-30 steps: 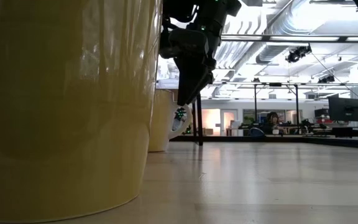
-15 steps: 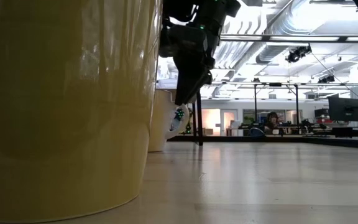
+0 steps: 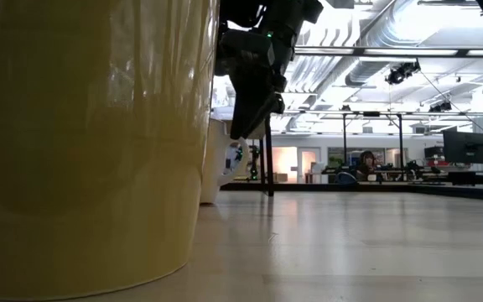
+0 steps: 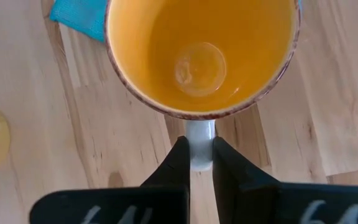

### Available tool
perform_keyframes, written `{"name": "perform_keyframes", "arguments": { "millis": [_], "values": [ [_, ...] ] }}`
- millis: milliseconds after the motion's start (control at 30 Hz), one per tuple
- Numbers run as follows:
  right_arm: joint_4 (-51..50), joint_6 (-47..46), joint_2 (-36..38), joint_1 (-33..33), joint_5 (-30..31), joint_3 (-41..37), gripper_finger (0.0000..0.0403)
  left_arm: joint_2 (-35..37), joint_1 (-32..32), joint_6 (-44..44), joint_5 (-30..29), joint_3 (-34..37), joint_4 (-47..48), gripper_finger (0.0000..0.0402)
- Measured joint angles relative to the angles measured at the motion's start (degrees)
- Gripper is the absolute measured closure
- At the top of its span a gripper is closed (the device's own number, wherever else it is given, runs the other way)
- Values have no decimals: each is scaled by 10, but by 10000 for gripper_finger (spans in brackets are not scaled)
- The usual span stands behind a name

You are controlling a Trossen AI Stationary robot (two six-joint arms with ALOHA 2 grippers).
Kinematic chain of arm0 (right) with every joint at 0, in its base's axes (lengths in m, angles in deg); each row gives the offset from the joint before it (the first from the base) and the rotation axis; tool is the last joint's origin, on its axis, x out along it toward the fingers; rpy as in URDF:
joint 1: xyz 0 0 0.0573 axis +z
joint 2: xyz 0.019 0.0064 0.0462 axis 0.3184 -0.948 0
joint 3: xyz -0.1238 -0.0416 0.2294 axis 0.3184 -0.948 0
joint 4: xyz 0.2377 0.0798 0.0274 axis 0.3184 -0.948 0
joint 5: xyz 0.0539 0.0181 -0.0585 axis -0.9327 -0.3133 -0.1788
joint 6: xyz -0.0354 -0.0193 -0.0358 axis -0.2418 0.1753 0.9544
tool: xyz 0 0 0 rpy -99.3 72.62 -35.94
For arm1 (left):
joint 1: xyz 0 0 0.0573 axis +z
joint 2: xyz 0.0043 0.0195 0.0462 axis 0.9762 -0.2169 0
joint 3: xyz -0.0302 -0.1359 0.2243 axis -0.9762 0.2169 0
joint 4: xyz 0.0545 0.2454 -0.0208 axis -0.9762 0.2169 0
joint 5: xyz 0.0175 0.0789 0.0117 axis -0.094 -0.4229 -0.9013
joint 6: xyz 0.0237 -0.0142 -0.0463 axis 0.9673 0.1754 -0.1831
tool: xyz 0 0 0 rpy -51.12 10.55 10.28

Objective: Stack small to large cups/mugs on shelf
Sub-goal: Put the yellow mug on the shelf

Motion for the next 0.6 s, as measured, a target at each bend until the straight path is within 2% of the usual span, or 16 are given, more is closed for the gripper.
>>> {"name": "perform_keyframes", "arguments": {
  "millis": [400,600],
  "values": [
    [-25,21,3,0,18,65,399,0,0,0,-4,0,0,263],
    [-41,21,1,0,19,68,396,0,0,0,-4,0,0,263]
  ]
}}
